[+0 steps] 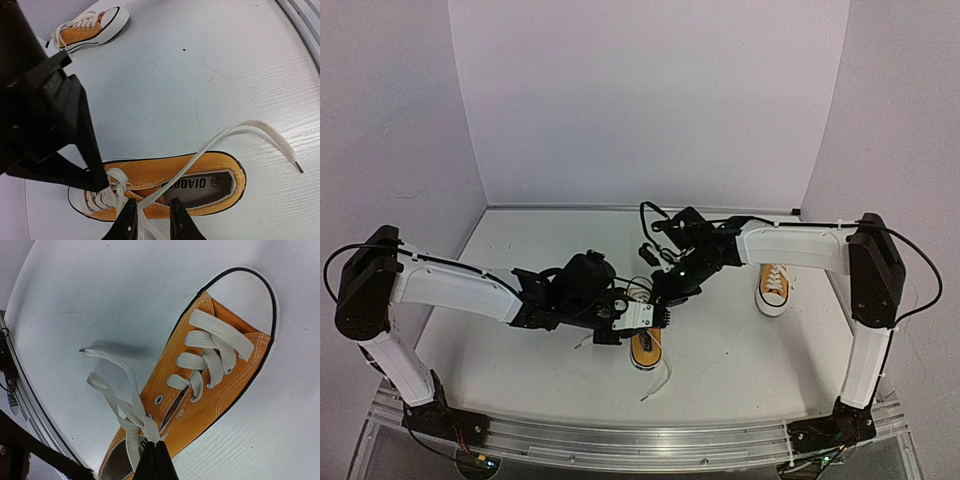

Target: Tie the shoes

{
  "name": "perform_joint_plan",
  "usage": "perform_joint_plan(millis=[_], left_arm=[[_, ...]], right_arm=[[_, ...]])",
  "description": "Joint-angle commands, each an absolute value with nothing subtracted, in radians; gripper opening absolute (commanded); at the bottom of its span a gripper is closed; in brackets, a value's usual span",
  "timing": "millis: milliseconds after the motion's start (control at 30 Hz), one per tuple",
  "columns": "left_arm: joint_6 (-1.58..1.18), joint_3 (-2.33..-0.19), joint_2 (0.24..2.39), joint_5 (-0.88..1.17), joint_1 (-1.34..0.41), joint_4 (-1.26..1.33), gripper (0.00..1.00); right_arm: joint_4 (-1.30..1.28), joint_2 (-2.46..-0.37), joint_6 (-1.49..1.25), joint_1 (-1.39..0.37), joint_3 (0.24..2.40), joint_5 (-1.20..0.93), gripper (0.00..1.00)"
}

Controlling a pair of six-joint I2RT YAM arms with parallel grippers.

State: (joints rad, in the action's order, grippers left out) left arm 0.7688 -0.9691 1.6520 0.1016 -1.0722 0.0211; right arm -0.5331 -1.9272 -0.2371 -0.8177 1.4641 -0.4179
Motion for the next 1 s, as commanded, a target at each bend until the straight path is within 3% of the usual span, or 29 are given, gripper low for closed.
perform_joint_plan(millis=[0, 967], left_arm=[[0.896, -1.063, 1.718, 0.026, -1.085, -0.1, 0.23], [0.991, -1.119, 1.793, -0.087, -1.1, -0.076, 0.24]], right_arm=[[-0.493, -1.876, -0.254, -0.817, 1.449, -0.43, 0.0], [-0.488, -1.893, -0.256, -0.806, 1.456, -0.471, 0.0]])
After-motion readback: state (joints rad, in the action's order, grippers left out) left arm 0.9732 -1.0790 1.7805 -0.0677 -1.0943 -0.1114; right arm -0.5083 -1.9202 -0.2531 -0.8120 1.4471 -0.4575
